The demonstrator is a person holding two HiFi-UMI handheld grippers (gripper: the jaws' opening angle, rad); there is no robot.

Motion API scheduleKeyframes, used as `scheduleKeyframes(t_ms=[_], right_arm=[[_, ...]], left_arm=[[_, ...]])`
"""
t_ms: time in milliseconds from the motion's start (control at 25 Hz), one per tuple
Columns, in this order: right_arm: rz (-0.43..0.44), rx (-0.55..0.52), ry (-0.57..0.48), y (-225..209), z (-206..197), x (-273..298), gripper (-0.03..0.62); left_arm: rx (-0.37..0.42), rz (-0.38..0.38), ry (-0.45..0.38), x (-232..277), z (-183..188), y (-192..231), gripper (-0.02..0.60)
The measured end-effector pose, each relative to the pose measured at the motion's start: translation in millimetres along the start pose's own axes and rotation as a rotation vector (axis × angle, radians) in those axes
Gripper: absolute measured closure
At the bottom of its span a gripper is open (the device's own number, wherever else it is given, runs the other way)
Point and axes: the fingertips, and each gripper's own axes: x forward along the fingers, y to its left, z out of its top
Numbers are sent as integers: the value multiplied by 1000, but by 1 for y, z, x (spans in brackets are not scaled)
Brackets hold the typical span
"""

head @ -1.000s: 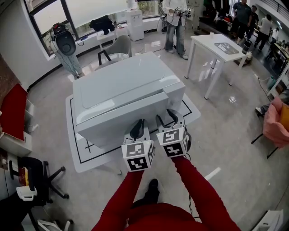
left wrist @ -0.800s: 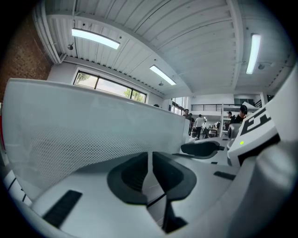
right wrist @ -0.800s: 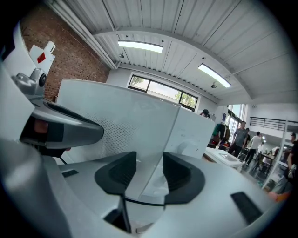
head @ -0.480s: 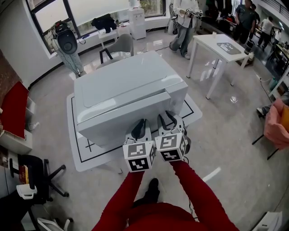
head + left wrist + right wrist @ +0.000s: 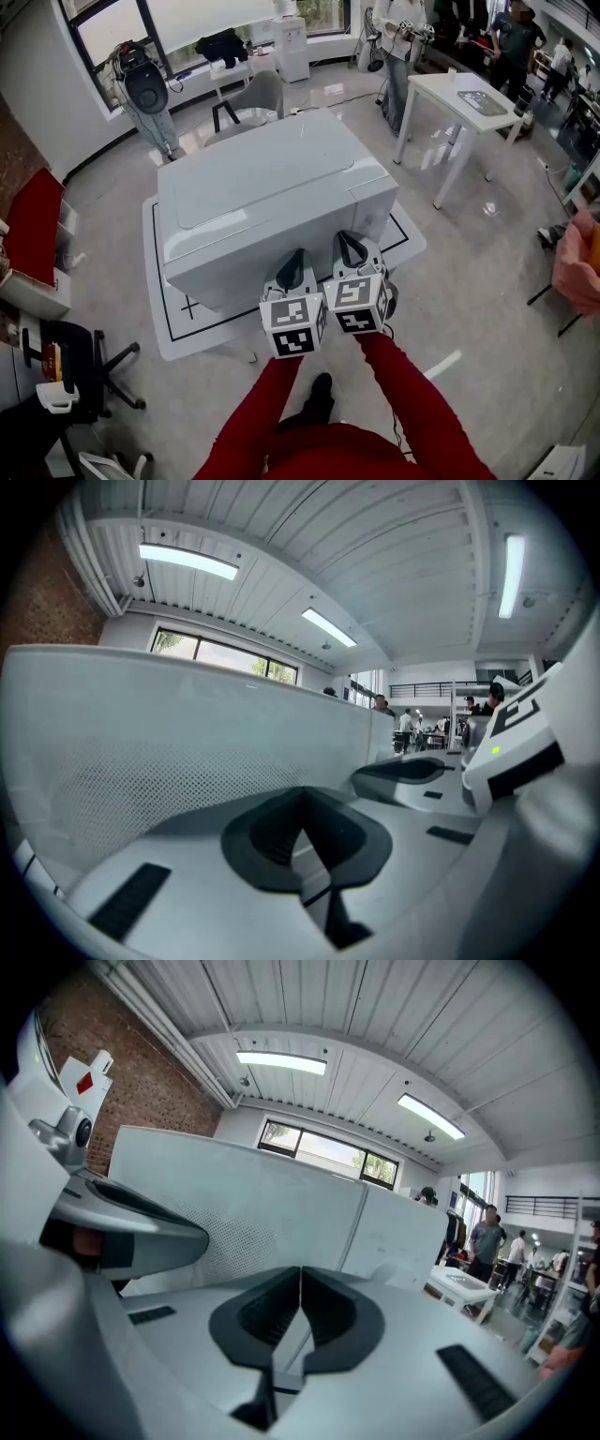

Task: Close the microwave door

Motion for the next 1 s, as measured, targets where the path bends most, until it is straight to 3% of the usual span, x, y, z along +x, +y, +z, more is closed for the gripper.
scheduleKeyframes(t_ms=[400, 520, 680, 1000], right_arm=[[13, -5, -7, 0, 0, -1, 577], [35, 33, -26, -2, -1, -13, 577], [136, 157, -102, -7, 0, -43, 579], [346, 423, -260, -24, 0, -132, 580]], left_arm=[[-6, 7, 1, 4, -4, -1, 572], [-20, -23, -16, 0, -2, -2, 572], [-2, -124, -61, -12, 2, -18, 572], [12, -437, -148, -61, 9, -70, 572]])
